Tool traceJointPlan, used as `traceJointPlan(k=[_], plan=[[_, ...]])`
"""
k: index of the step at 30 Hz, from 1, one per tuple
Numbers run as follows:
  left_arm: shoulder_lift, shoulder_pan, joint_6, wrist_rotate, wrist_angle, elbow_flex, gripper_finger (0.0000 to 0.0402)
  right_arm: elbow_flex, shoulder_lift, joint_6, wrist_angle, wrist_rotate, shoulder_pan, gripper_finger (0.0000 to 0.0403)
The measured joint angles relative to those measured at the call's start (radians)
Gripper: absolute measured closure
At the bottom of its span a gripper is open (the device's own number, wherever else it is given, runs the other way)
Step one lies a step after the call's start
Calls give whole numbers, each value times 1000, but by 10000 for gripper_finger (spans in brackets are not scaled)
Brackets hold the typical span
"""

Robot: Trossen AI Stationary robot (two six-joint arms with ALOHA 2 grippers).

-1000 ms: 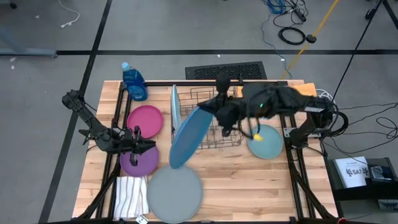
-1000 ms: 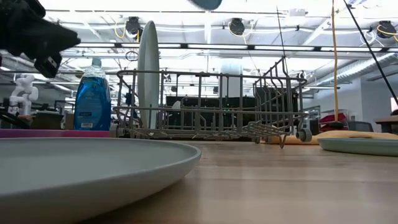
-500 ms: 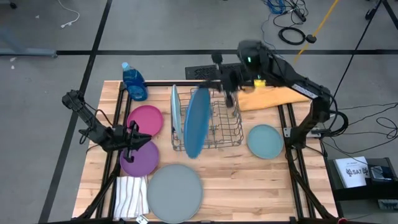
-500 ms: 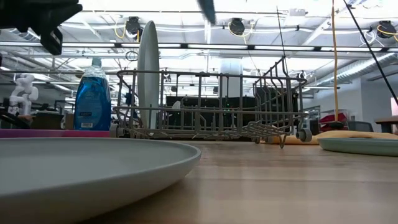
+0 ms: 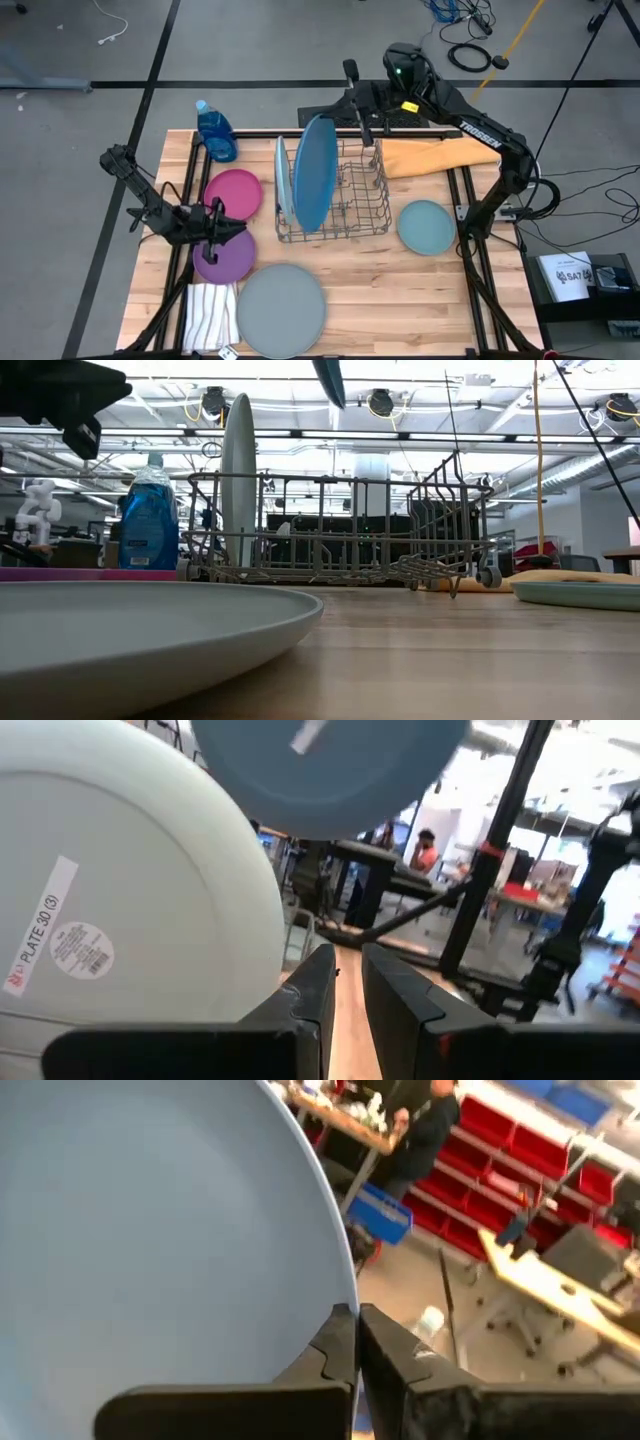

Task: Sort dishes
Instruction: Put the blue plate into the dish rack

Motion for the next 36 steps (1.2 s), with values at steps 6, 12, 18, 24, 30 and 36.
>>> traceJointPlan(k=[6,12,18,24,30,36], plan=[[0,0,-15,0,21,0,347,2,3,-61,-61,-90,41,402],[0,0,43,7,95,0,346,1,4,-113,-90,-93,86,402],[1,0,316,78,295,26,346,2,19,-143,-45,-135,73,403],[40,1,503,29,178,209,328,2,59,-167,-41,-246,-12,403],[239,46,567,-66,3,447,248,2,127,-150,83,-328,-46,403],[520,101,855,-106,-54,705,202,2,188,-88,176,-456,-67,403]])
